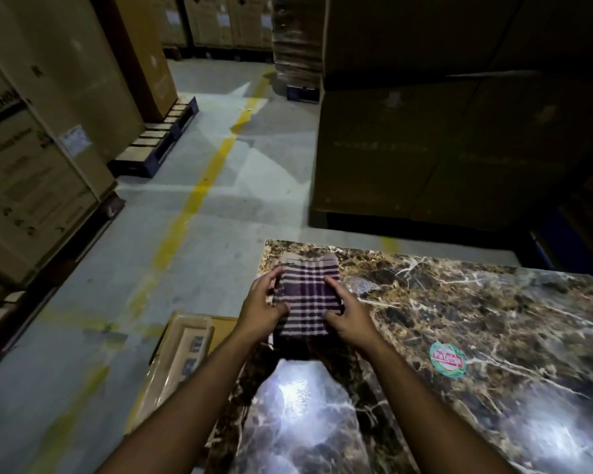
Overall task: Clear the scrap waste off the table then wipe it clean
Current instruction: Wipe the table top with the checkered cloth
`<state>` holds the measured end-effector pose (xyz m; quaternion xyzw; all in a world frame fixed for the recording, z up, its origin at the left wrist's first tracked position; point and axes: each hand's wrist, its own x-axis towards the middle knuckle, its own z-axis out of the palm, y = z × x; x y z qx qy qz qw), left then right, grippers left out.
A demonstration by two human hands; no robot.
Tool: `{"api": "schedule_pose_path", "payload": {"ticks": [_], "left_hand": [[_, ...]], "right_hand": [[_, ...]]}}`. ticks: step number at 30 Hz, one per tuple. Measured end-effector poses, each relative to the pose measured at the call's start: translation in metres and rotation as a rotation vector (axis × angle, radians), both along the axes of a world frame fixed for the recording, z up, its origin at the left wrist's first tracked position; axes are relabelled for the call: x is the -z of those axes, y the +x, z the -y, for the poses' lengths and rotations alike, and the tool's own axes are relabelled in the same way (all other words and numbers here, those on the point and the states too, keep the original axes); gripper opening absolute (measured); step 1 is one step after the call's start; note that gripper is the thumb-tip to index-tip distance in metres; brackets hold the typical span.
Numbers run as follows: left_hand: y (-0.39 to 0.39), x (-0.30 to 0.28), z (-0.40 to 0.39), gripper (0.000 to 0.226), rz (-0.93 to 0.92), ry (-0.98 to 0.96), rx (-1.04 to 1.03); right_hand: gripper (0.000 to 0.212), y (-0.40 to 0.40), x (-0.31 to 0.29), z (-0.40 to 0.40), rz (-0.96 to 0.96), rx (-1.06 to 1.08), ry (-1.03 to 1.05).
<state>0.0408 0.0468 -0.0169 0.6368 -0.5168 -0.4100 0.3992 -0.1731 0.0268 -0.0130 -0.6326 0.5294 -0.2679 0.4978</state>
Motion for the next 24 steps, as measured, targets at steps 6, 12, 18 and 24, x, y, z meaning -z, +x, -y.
{"api": "schedule_pose_path", "payload": {"ticks": [6, 12, 18, 24], "left_hand": [[0.021, 0.07, 0.008, 0.061, 0.475, 0.226, -0.008], [0.036, 0.092, 0.0, 0.062, 0.694, 0.1, 0.186], [0.05, 0.093, 0.024, 0.076, 0.868, 0.073, 0.369], [0.051, 0.084, 0.014, 0.066, 0.973, 0.067, 0.507]], "right_hand": [[0.061, 0.023, 0.047, 0.032, -0.581, 0.126, -0.024], [0.06, 0.071, 0.07, 0.055, -0.775, -0.044, -0.221], [0.073, 0.077, 0.107, 0.081, -0.951, -0.09, -0.167], [0.07, 0.11, 0.116, 0.153, -0.967, -0.11, -0.287]]}}
